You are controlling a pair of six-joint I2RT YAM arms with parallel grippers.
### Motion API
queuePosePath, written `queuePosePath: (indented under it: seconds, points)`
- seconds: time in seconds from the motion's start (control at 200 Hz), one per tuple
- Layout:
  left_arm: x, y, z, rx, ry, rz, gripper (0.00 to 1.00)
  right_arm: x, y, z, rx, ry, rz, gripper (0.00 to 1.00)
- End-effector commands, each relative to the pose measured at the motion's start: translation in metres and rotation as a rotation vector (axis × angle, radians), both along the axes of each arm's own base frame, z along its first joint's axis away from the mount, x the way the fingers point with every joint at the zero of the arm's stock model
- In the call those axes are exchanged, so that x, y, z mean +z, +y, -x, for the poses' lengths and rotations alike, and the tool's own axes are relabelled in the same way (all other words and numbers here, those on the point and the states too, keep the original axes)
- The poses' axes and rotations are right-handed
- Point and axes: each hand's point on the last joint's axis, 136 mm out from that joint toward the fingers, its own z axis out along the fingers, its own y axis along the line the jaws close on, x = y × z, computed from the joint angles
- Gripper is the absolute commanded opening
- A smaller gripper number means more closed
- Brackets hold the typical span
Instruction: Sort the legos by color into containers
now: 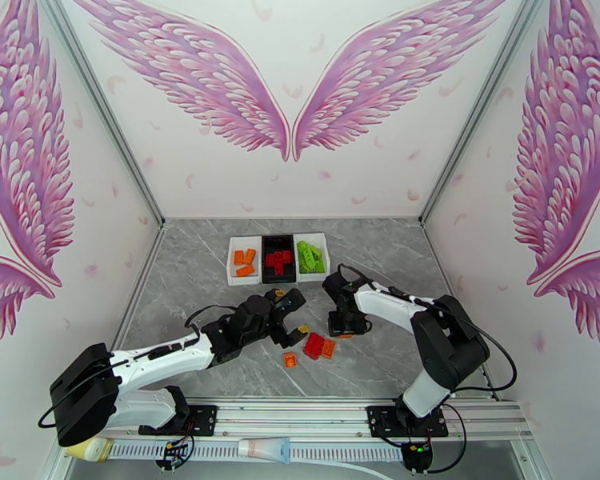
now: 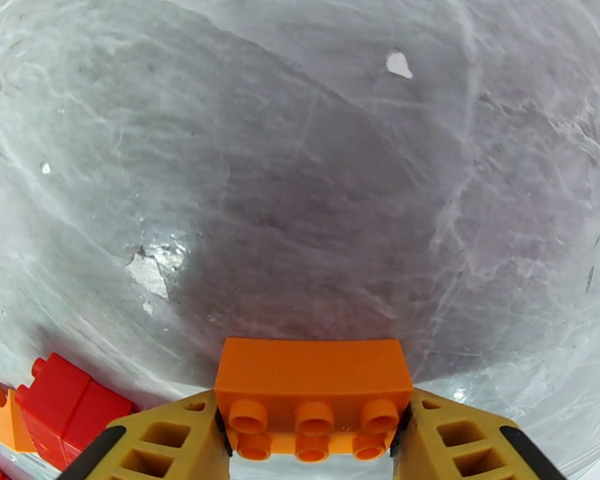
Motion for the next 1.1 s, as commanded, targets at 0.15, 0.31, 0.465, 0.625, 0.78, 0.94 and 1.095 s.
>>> queuePosePath:
  seconds: [0.15,0.31,0.465,0.625,0.78,0.94,1.095]
  points:
    - [0.021,0.020,0.003,0.079,-0.037,0.067,0.99,0.024,0.016,-0.020,0.060,-0.108,-0.092,0.46]
    - [0.027,0.045,0.005,0.151,-0.046,0.077,0.99,0.058,0.047,-0.055,0.127,-0.256,-0.214,0.46]
    - [0.031,0.067,0.010,0.210,-0.045,0.098,0.99,0.089,0.085,-0.093,0.213,-0.400,-0.297,0.47]
    - [0.035,0.084,0.012,0.243,-0.036,0.119,0.99,0.118,0.134,-0.134,0.309,-0.516,-0.360,0.45]
    - [0.038,0.093,0.008,0.288,-0.032,0.147,0.99,0.132,0.180,-0.168,0.413,-0.587,-0.385,0.47]
    - [0.042,0.099,0.005,0.319,-0.015,0.168,0.99,0.138,0.216,-0.198,0.477,-0.643,-0.407,0.47]
    - [0.050,0.102,-0.001,0.346,0.006,0.236,0.99,0.134,0.253,-0.215,0.530,-0.675,-0.434,0.49]
